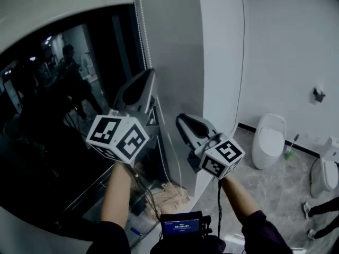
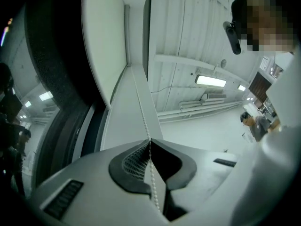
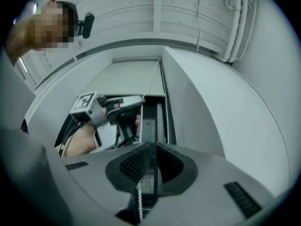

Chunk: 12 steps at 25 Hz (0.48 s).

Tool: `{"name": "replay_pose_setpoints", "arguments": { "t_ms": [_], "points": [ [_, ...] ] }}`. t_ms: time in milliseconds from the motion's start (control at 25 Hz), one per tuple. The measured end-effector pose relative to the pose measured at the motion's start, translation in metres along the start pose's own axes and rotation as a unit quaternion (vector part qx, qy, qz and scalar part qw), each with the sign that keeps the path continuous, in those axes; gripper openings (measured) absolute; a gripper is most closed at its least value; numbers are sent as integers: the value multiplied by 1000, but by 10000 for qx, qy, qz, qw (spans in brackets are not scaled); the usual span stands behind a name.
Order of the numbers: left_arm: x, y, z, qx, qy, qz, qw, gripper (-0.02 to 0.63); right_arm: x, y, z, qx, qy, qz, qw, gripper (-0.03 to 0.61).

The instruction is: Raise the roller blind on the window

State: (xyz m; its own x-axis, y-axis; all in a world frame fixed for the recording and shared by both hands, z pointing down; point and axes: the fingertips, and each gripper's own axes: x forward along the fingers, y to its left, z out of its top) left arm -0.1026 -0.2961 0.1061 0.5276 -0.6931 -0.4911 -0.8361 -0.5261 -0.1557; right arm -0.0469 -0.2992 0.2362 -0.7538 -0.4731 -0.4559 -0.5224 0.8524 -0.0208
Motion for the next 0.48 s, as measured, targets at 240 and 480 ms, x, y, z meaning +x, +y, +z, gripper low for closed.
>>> {"name": "replay_pose_setpoints", "arguments": {
  "t_ms": [240, 480],
  "points": [
    [-19, -7, -62, -148, 482, -26, 9987, 17, 55, -15, 81, -57, -368, 229, 9990, 69],
    [-61, -35, -140, -420, 969, -172, 9943, 17, 96, -2, 150, -100, -910, 425, 9949, 71]
  ]
}}
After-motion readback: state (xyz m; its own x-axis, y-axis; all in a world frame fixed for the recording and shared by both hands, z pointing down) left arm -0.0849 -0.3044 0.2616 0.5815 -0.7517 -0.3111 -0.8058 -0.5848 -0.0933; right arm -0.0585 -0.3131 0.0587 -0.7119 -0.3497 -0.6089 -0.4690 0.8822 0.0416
